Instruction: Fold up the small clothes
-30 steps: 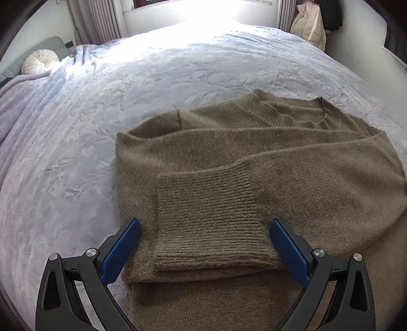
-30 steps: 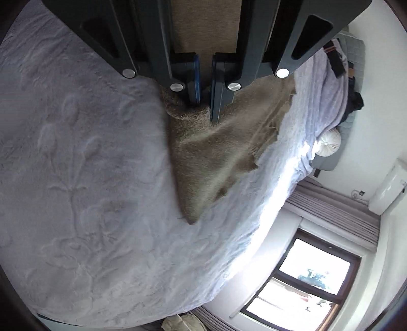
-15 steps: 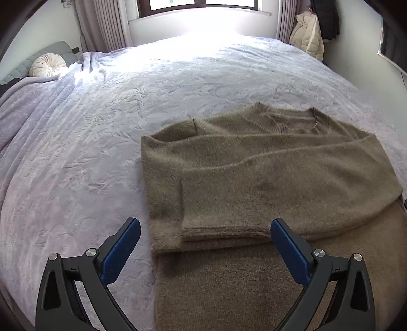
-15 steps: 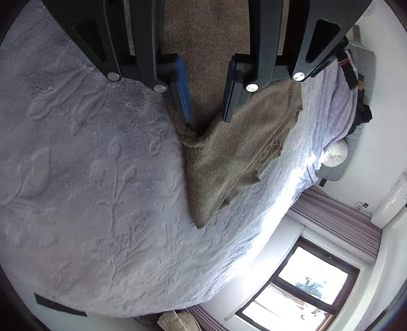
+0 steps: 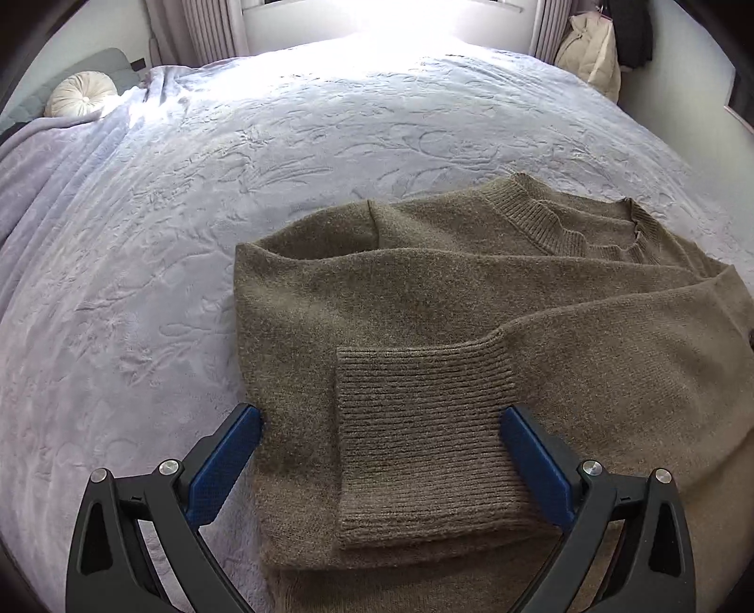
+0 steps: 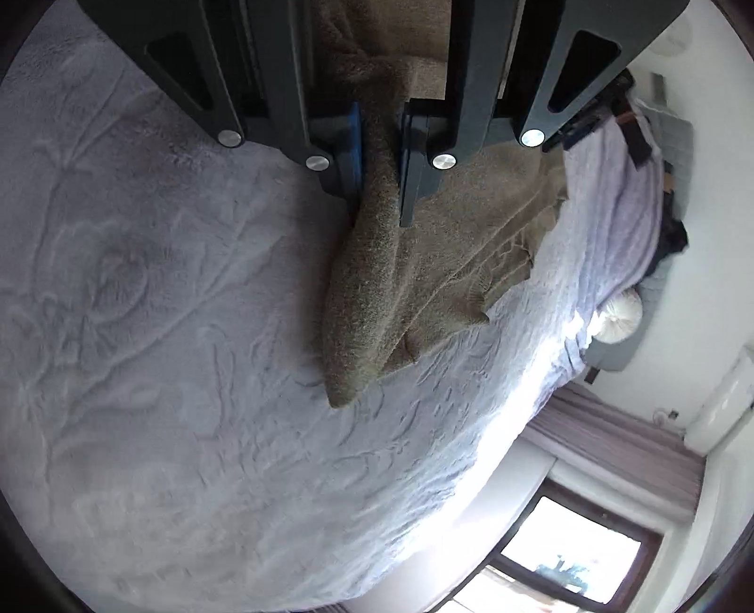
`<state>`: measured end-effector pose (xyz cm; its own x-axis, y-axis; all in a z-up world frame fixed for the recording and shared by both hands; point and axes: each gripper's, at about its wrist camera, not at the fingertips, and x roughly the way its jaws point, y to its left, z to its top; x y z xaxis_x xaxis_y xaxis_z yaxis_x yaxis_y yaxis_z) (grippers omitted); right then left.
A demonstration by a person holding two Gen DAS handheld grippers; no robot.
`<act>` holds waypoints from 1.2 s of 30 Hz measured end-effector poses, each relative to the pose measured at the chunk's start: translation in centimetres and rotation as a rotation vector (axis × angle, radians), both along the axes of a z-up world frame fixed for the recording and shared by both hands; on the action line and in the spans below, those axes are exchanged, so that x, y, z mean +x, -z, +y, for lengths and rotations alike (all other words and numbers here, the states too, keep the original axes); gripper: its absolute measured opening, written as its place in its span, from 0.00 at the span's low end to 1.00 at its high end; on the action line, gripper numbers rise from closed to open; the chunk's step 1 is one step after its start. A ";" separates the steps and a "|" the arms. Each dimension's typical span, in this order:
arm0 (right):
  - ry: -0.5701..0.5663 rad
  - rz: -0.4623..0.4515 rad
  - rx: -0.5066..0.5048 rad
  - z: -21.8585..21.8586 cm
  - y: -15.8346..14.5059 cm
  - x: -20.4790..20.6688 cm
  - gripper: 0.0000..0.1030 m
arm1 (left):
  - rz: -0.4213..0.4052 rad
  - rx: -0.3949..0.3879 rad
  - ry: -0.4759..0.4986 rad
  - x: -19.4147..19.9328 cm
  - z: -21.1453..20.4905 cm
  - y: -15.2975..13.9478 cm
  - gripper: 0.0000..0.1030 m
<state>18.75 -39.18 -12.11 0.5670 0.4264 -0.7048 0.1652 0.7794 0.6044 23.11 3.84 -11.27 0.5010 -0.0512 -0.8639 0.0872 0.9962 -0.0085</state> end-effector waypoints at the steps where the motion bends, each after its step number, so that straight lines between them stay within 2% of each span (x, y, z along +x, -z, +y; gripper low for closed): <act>1: -0.011 -0.004 -0.065 0.3 -0.1 0.0 0.12 | 0.001 -0.011 -0.001 0.0 0.2 0.1 1.00; 3: 0.030 0.036 -0.173 -0.2 0.7 -0.2 0.09 | 0.005 -0.018 0.001 0.0 0.2 0.1 1.00; 5: 0.077 0.024 -0.097 -1.2 1.6 -0.8 0.10 | 0.002 -0.008 -0.002 -0.1 0.1 -0.1 1.00; 7: 0.111 -0.001 -0.060 -1.5 1.3 -1.9 0.14 | -0.006 0.005 -0.003 -0.6 0.0 -0.5 1.00; 11: 0.116 -0.021 -0.082 -0.9 -0.7 -4.7 0.17 | -0.043 0.044 0.019 -2.4 0.4 -2.0 1.00; 17: 0.109 -0.088 -0.035 0.3 -3.6 -9.5 0.22 | -0.103 0.013 0.072 -7.4 0.8 -5.1 1.00; 19: 0.093 -0.103 -0.019 1.1 -4.2 -10.9 0.27 | -0.119 0.001 0.083 -9.5 0.8 -5.7 1.00; 20: 0.084 -0.109 -0.011 1.7 -4.5 -11.9 0.36 | -0.122 -0.006 0.090 -10.6 0.7 -5.8 1.00; 21: 0.078 -0.113 -0.004 2.2 -4.7 -12.6 0.49 | -0.121 -0.011 0.099 -11.6 0.7 -5.8 1.00; 23: 0.057 -0.120 0.010 3.4 -4.9 -14.2 0.59 | -0.112 -0.015 0.113 -13.8 0.6 -5.4 1.00; 31: -0.021 -0.127 -0.082 8.7 -4.5 -20.3 0.64 | -0.057 0.013 0.155 -20.5 -0.3 -3.5 1.00; 34: -0.028 -0.120 -0.102 9.9 -3.9 -22.4 0.66 | -0.022 -0.028 0.143 -21.8 -0.1 -2.9 1.00; 36: -0.035 -0.115 -0.113 10.7 -3.5 -23.7 0.72 | -0.031 -0.060 0.116 -22.8 0.0 -2.6 0.99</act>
